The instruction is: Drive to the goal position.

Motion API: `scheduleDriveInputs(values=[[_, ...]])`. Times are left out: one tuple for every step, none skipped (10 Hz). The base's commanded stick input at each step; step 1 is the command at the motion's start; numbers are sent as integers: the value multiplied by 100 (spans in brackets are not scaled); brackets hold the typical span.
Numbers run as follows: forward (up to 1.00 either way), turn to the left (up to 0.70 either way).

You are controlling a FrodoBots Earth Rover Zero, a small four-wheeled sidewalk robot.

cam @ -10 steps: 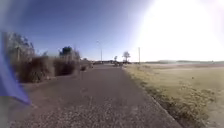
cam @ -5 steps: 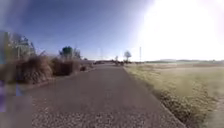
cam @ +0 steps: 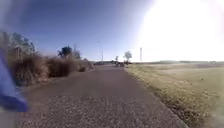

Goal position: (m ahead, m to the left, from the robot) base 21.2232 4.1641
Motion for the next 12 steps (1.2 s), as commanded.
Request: scheduleDriveInputs(values=[[70, 0], [70, 0], [70, 0], [70, 0], [70, 0], [70, 0], [70, 0], [70, 0], [70, 0], [70, 0], [70, 0], [70, 0]])
